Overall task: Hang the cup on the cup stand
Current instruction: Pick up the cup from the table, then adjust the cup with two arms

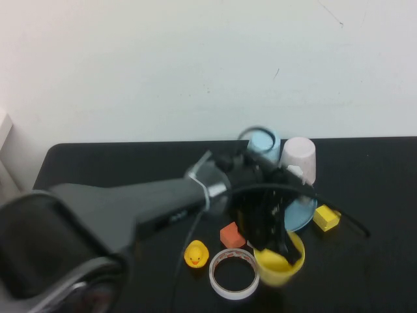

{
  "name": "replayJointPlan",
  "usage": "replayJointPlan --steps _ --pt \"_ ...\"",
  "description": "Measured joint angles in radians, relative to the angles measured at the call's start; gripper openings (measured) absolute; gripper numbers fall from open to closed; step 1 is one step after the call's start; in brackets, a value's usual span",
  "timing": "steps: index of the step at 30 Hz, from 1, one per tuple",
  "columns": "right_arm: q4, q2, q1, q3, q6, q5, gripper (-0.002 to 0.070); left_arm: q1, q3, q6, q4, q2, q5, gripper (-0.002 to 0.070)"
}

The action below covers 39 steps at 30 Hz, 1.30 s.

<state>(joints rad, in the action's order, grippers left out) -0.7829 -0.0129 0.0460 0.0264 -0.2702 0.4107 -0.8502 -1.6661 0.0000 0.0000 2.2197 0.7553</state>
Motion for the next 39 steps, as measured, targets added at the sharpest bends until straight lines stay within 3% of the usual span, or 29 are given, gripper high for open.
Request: replayJointPlan --steps 6,10,15,20,22,31,39 --pt "-0.074 0.000 0.000 0.000 0.000 0.027 -0.0001 -0.037 0.157 -0.042 0.196 -0.269 -0.073 0.0011" --pt "-0.187 0.000 0.000 0.000 -0.037 0.036 -0.0001 -0.063 0.384 -0.228 0.390 -0.502 -0.216 0.0011" --pt "-0.427 0.000 0.000 0.000 -0.207 0.067 -0.0001 -0.062 0.668 -0.669 0.843 -0.755 -0.408 0.0011" --pt "-0.718 0.059 0.000 0.000 -0.458 0.111 -0.0001 -0.058 0.831 -1.260 1.454 -0.916 -0.417 0.0011" --pt "-0.784 0.138 0.000 -0.002 -0.550 0.164 -0.0001 -0.058 0.863 -1.394 1.602 -0.960 -0.396 0.0011" --pt "-0.829 0.610 0.000 -0.242 -0.781 0.452 -0.0001 -0.056 0.886 -1.504 1.697 -0.995 -0.290 0.0011" --pt "-0.884 1.008 0.017 -0.425 -0.830 0.714 0.0016 -0.056 0.886 -1.522 1.699 -0.995 -0.287 0.0011"
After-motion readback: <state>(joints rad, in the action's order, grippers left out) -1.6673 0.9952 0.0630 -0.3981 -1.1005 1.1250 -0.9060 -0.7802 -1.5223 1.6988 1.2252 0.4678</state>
